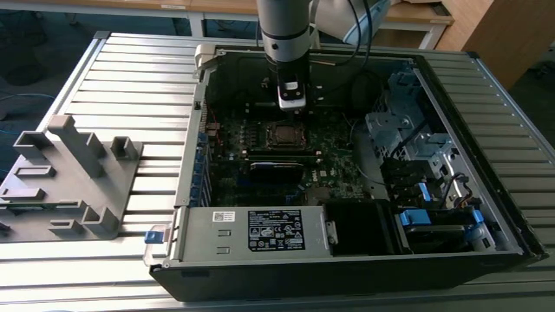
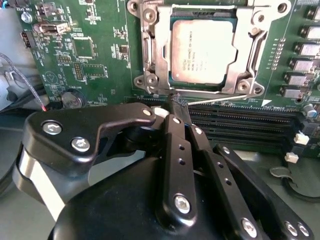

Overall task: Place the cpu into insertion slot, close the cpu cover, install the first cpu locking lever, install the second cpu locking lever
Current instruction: 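Install the first cpu locking lever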

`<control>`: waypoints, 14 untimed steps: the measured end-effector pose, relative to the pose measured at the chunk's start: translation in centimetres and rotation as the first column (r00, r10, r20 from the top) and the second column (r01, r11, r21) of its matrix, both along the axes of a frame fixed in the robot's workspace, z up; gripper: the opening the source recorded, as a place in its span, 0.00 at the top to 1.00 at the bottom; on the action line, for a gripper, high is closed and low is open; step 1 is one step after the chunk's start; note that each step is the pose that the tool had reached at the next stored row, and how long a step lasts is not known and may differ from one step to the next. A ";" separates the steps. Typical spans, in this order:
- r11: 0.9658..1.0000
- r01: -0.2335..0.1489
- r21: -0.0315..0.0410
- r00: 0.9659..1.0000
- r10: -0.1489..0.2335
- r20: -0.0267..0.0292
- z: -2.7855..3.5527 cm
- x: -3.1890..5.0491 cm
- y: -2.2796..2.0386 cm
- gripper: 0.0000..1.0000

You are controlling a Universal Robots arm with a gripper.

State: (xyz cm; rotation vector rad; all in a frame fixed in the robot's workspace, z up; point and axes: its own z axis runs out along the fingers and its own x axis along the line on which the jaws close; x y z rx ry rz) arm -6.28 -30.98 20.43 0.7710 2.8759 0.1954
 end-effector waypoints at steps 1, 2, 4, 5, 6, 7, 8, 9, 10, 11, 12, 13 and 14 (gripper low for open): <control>1.000 0.000 0.003 1.000 0.000 0.000 -0.01 0.00 0.00 0.89; 1.000 0.000 0.007 1.000 0.000 0.000 -0.02 0.00 0.00 0.89; 1.000 0.000 0.011 1.000 0.000 0.000 -0.03 0.00 0.01 0.89; 1.000 0.000 0.013 1.000 0.000 0.000 -0.06 -0.01 0.00 0.89; 1.000 0.000 0.015 1.000 0.000 0.000 -0.09 -0.02 -0.01 0.89; 1.000 0.000 0.017 1.000 0.000 0.001 -0.13 -0.03 -0.01 0.89; 1.000 0.000 0.019 1.000 0.000 0.001 -0.17 -0.04 -0.02 0.89; 1.000 0.000 0.022 1.000 0.000 0.003 -0.22 -0.07 -0.04 0.89; 1.000 0.000 0.026 1.000 0.000 0.004 -0.28 -0.09 -0.06 0.89; 1.000 0.000 0.029 1.000 0.000 0.006 -0.34 -0.09 -0.07 0.89; 0.999 0.000 0.032 1.000 0.000 0.007 -0.39 -0.09 -0.08 0.89; 0.999 0.000 0.034 1.000 0.000 0.008 -0.41 -0.10 -0.08 0.89; 0.999 0.000 0.035 1.000 0.000 0.008 -0.41 -0.10 -0.08 0.89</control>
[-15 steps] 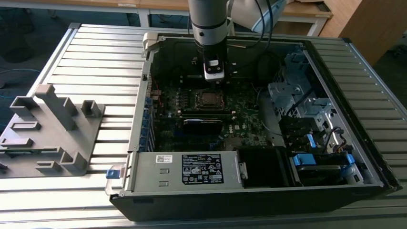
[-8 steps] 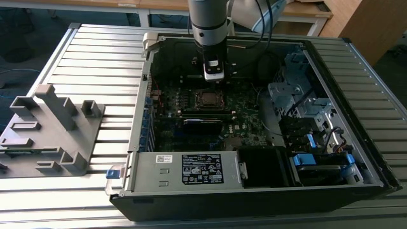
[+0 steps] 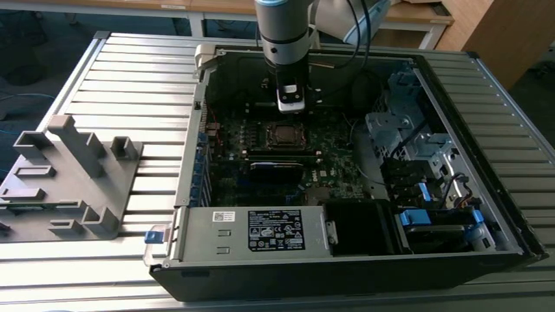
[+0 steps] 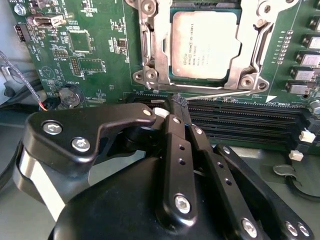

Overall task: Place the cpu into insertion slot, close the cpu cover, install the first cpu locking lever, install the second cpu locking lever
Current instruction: 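Install the first cpu locking lever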

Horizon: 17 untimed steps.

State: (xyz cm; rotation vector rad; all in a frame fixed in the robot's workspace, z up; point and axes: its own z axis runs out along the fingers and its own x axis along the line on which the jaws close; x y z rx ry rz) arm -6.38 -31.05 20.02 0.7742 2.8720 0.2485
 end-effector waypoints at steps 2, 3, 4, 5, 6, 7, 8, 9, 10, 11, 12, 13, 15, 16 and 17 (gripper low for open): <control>1.000 0.000 0.000 1.000 0.000 0.000 0.00 0.00 0.00 0.89; 1.000 0.000 0.001 1.000 0.000 0.000 0.00 0.00 0.00 0.89; 1.000 0.000 0.001 1.000 0.000 0.000 -0.01 0.00 -0.01 0.89; 1.000 0.000 0.001 1.000 0.000 0.001 -0.03 0.00 -0.02 0.89; 1.000 0.000 0.001 1.000 0.000 0.002 -0.03 -0.01 -0.05 0.89; 1.000 0.000 0.002 1.000 0.000 0.003 -0.05 0.00 -0.08 0.89; 1.000 0.000 0.002 1.000 0.000 0.006 -0.07 0.00 -0.13 0.89; 1.000 0.000 0.002 1.000 0.000 0.009 -0.09 -0.01 -0.18 0.89; 1.000 0.000 0.002 1.000 0.000 0.011 -0.10 -0.01 -0.22 0.89; 1.000 0.000 0.002 1.000 0.000 0.013 -0.11 0.00 -0.23 0.89; 1.000 -0.001 0.002 1.000 0.001 0.013 -0.10 0.00 -0.23 0.89; 1.000 -0.001 0.002 1.000 0.001 0.013 -0.10 0.00 -0.23 0.89; 1.000 -0.001 0.002 1.000 0.001 0.013 -0.11 0.00 -0.24 0.89; 1.000 -0.001 0.002 1.000 0.001 0.014 -0.14 -0.01 -0.24 0.89; 1.000 -0.001 0.002 1.000 0.000 0.015 -0.16 -0.02 -0.24 0.89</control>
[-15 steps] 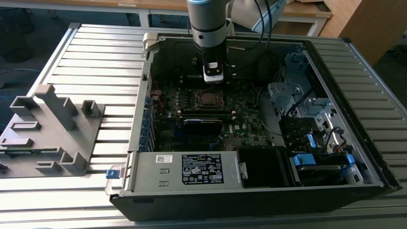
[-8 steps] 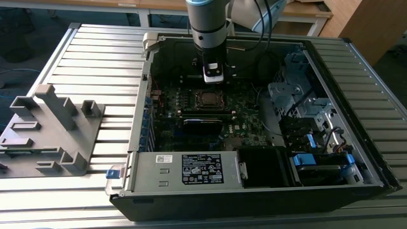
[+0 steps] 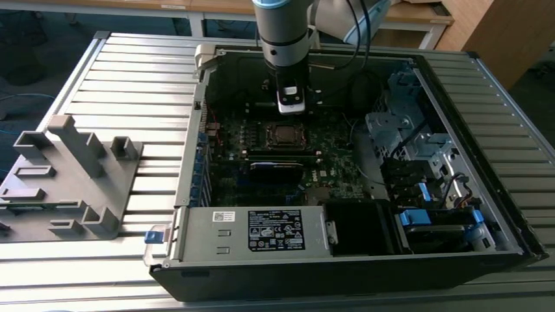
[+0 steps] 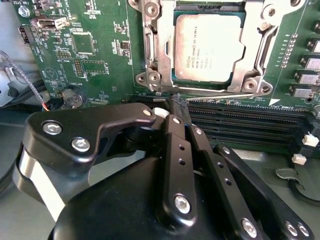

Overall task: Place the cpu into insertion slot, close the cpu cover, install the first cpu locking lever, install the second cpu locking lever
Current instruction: 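Install the first cpu locking lever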

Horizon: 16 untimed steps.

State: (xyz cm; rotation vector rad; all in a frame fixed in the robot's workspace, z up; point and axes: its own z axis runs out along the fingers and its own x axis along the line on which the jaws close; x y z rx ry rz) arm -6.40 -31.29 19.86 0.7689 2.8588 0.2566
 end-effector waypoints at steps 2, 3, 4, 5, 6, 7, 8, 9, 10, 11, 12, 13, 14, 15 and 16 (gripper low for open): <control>1.000 0.000 0.000 1.000 0.000 0.001 -0.01 -0.03 0.00 0.89; 1.000 0.000 0.000 1.000 0.000 0.001 -0.01 -0.03 0.00 0.89; 1.000 0.000 0.000 1.000 0.000 0.001 -0.01 -0.03 0.01 0.89; 1.000 0.000 0.000 1.000 0.000 0.001 -0.02 -0.06 0.01 0.89; 1.000 0.000 0.000 1.000 0.000 0.001 -0.02 -0.09 0.01 0.89; 1.000 0.000 0.001 1.000 0.000 0.001 -0.02 -0.12 0.01 0.89; 1.000 0.000 0.001 1.000 0.000 0.001 -0.02 -0.15 0.01 0.89; 1.000 0.000 0.001 1.000 0.000 0.001 -0.02 -0.18 0.00 0.89; 1.000 0.000 0.001 1.000 0.000 0.001 -0.02 -0.22 0.00 0.89; 1.000 0.000 0.001 1.000 0.000 0.001 -0.02 -0.25 0.01 0.89; 1.000 0.000 0.001 1.000 0.000 0.001 -0.02 -0.28 0.01 0.89; 1.000 0.000 0.001 1.000 0.000 0.002 -0.04 -0.30 0.01 0.89; 1.000 0.000 0.001 1.000 0.000 0.004 -0.06 -0.31 0.00 0.89; 1.000 0.000 0.001 1.000 0.000 0.007 -0.08 -0.32 0.00 0.89; 1.000 0.000 0.001 1.000 0.000 0.011 -0.11 -0.32 0.00 0.89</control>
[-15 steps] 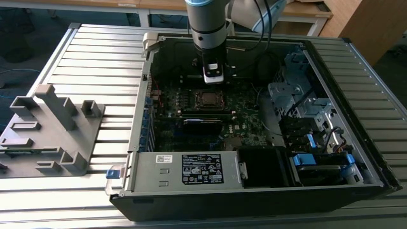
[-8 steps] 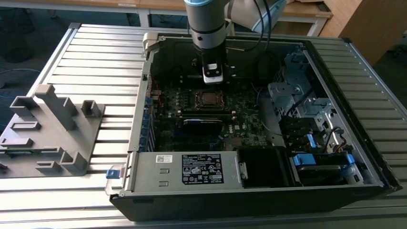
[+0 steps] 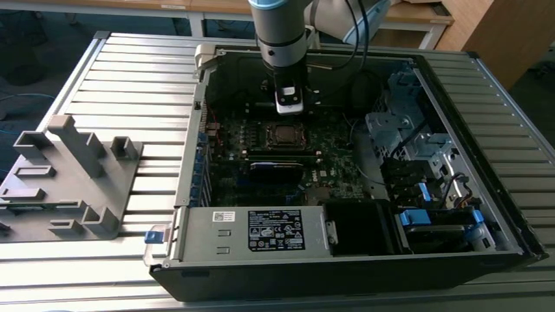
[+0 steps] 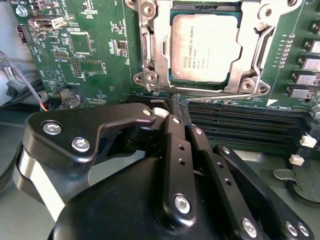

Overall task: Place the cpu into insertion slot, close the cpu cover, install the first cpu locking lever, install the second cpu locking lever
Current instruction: 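Install the first cpu locking lever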

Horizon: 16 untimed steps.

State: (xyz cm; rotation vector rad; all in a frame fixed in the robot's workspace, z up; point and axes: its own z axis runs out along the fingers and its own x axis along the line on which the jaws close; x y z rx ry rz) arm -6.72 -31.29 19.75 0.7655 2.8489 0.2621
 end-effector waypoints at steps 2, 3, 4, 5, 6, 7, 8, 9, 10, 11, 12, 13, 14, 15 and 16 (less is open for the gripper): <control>1.000 0.000 0.001 1.000 0.000 0.003 -0.03 0.01 0.00 0.89; 1.000 0.000 0.001 1.000 0.000 0.003 -0.03 0.01 0.00 0.89; 1.000 0.000 0.001 1.000 0.000 0.004 -0.03 -0.01 0.00 0.89; 1.000 0.000 0.001 1.000 0.000 0.004 -0.03 -0.07 0.00 0.89; 1.000 0.000 0.001 1.000 0.000 0.004 -0.03 -0.14 0.00 0.89; 1.000 0.000 0.002 1.000 0.000 0.003 -0.03 -0.21 0.01 0.89; 1.000 0.000 0.002 1.000 0.000 0.003 -0.03 -0.24 0.01 0.89; 1.000 0.000 0.002 1.000 0.000 0.003 -0.03 -0.24 0.01 0.89; 1.000 0.000 0.003 1.000 0.000 0.004 -0.05 -0.24 0.01 0.89; 1.000 0.000 0.004 1.000 0.000 0.005 -0.08 -0.25 0.01 0.89; 1.000 0.000 0.005 1.000 0.000 0.008 -0.11 -0.25 0.01 0.89; 1.000 0.000 0.006 1.000 0.000 0.009 -0.12 -0.25 0.00 0.89; 1.000 0.000 0.008 1.000 0.000 0.010 -0.14 -0.25 0.00 0.89; 1.000 0.000 0.010 1.000 0.000 0.010 -0.14 -0.25 0.01 0.89; 1.000 0.000 0.011 1.000 0.000 0.010 -0.14 -0.26 0.02 0.89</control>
